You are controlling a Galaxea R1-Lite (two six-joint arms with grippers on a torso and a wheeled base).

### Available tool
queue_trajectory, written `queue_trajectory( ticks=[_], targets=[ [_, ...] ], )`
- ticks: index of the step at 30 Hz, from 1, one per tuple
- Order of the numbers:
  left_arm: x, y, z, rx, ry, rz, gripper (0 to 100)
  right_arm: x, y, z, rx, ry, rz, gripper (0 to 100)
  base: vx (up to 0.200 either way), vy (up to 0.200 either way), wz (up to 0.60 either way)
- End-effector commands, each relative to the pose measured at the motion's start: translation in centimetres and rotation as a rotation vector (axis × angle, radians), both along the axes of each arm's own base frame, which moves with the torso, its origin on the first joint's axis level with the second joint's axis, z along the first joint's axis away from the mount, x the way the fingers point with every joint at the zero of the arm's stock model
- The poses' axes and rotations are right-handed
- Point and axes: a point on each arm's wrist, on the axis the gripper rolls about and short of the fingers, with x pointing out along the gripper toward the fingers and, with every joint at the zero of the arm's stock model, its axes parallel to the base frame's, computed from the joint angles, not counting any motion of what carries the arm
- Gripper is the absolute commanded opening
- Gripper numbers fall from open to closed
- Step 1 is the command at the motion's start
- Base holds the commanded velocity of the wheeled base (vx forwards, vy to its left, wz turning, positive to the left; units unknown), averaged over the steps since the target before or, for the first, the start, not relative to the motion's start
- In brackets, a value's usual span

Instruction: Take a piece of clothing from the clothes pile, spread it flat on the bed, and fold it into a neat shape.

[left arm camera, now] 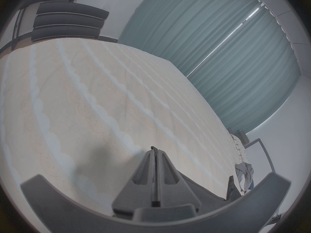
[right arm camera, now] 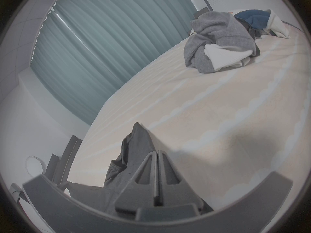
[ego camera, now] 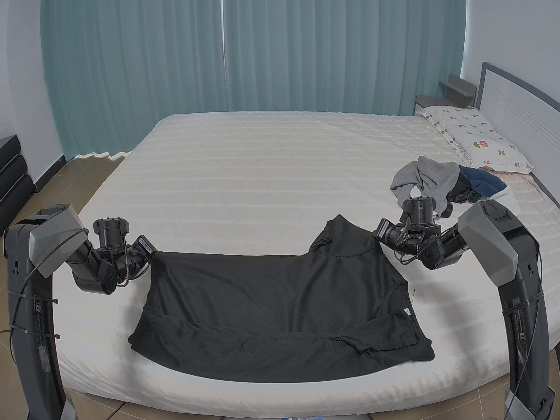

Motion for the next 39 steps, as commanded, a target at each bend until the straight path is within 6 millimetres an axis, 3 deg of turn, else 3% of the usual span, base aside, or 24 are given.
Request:
queue_trajectory(
  ticks=[1, 9, 13, 21, 39],
  targets=[
    [-0.2, 0.4, 1.1, 0.003, -0.020, 0.010, 0, -0.6, -0.8, 2.3, 0.013, -0.027, -0.011, 0, 0.000, 0.000, 0.00],
    [-0.8, 0.7, 2.7, 0.008, -0.038, 0.017, 0, -3.1, -1.4, 3.4, 0.063, -0.032, 0.036, 0, 0.000, 0.000, 0.00],
    [-1.1, 0.8, 3.0, 0.018, -0.040, 0.015, 0, -3.3, -2.0, 4.9, 0.090, -0.096, 0.025, 0, 0.000, 0.000, 0.00],
    [-1.7, 0.8, 3.8, 0.023, -0.051, 0.013, 0, -4.1, -2.3, 5.9, 0.109, -0.134, 0.019, 0, 0.000, 0.000, 0.00],
    [-2.5, 0.6, 4.4, 0.035, -0.045, -0.006, 0, -5.5, -2.5, 5.1, 0.112, -0.116, 0.005, 0, 0.000, 0.000, 0.00]
  ],
)
